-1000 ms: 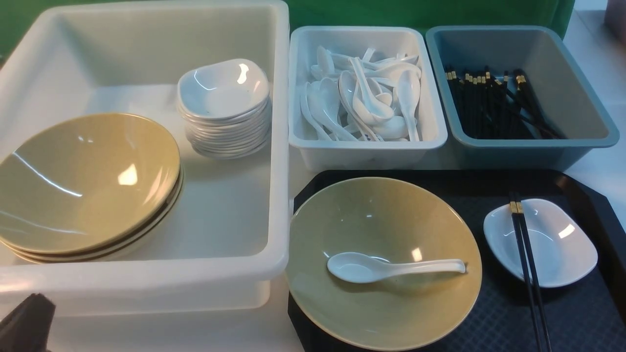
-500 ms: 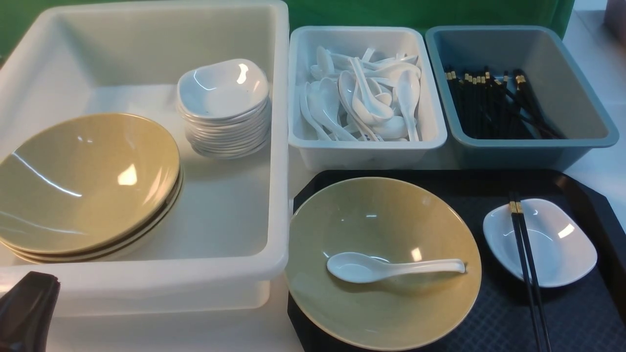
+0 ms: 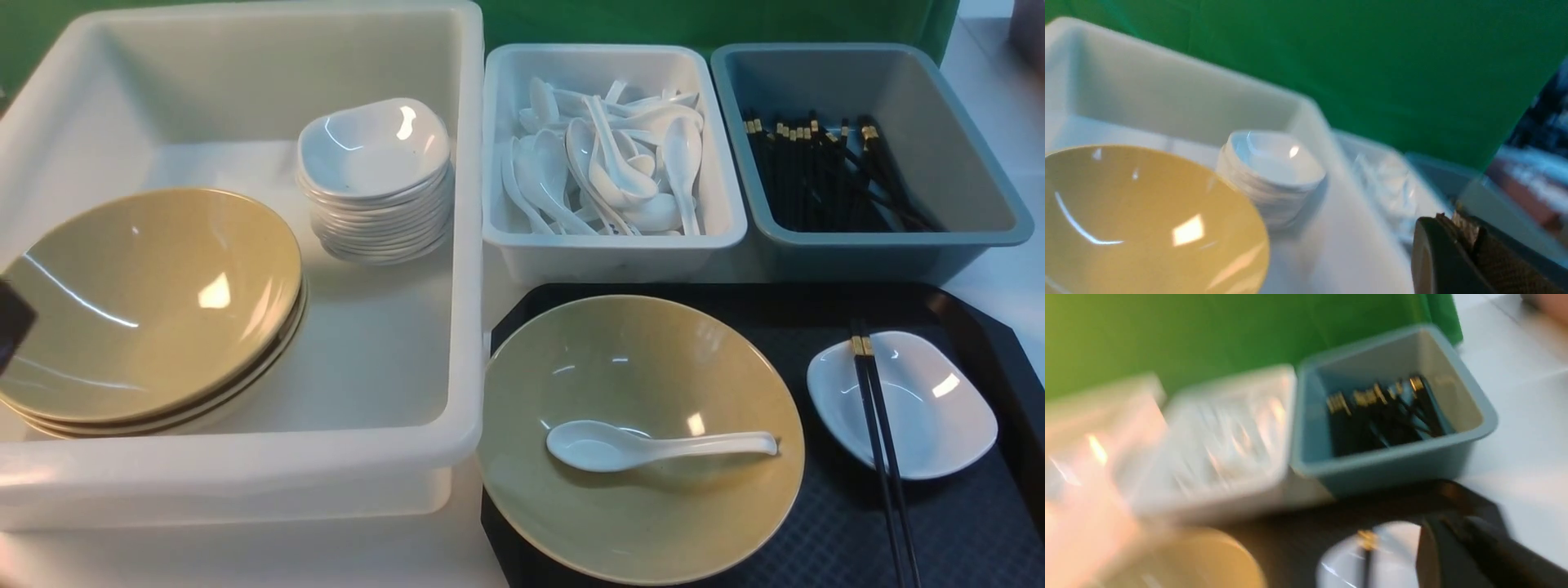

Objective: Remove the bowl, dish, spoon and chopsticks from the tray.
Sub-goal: Use the right arm to grab the chopsticks

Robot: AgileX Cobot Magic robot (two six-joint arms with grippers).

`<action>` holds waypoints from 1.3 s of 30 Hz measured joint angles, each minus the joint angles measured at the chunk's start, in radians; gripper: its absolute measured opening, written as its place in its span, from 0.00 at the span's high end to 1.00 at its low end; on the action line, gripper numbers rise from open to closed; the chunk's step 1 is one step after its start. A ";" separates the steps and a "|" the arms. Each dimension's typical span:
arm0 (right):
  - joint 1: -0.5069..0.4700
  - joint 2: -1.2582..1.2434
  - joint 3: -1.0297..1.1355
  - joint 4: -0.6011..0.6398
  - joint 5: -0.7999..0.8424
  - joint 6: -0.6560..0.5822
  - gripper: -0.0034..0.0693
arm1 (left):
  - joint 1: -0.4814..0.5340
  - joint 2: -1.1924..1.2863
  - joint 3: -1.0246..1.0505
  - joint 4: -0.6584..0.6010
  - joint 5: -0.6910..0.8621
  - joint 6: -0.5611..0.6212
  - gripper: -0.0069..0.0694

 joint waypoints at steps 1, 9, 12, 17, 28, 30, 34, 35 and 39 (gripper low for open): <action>0.000 0.093 -0.088 0.000 0.080 -0.105 0.89 | 0.000 0.086 -0.083 0.092 0.099 0.006 0.93; 0.035 0.501 -0.386 -0.002 0.473 -0.378 0.91 | -0.124 0.454 -0.380 0.399 0.488 0.009 0.93; 0.065 0.594 -0.409 -0.002 0.480 -0.387 0.90 | -0.232 0.533 -0.423 0.413 0.512 0.009 0.93; 0.113 0.811 -0.457 -0.004 0.528 -0.390 0.79 | -0.516 0.712 -0.522 0.458 0.527 0.009 0.93; 0.131 1.119 -0.589 -0.007 0.507 -0.254 0.33 | -0.880 0.965 -0.623 0.548 0.517 -0.017 0.93; 0.131 1.148 -0.590 -0.007 0.493 -0.232 0.31 | -0.896 0.978 -0.623 0.548 0.516 -0.018 0.93; 0.131 1.210 -0.592 -0.007 0.464 -0.200 0.30 | -0.910 0.984 -0.623 0.550 0.499 -0.021 0.93; 0.131 1.228 -0.595 -0.007 0.459 -0.194 0.30 | -0.910 0.984 -0.623 0.551 0.492 -0.021 0.93; 0.131 1.285 -0.598 -0.007 0.442 -0.184 0.30 | -0.910 0.987 -0.623 0.554 0.483 -0.022 0.93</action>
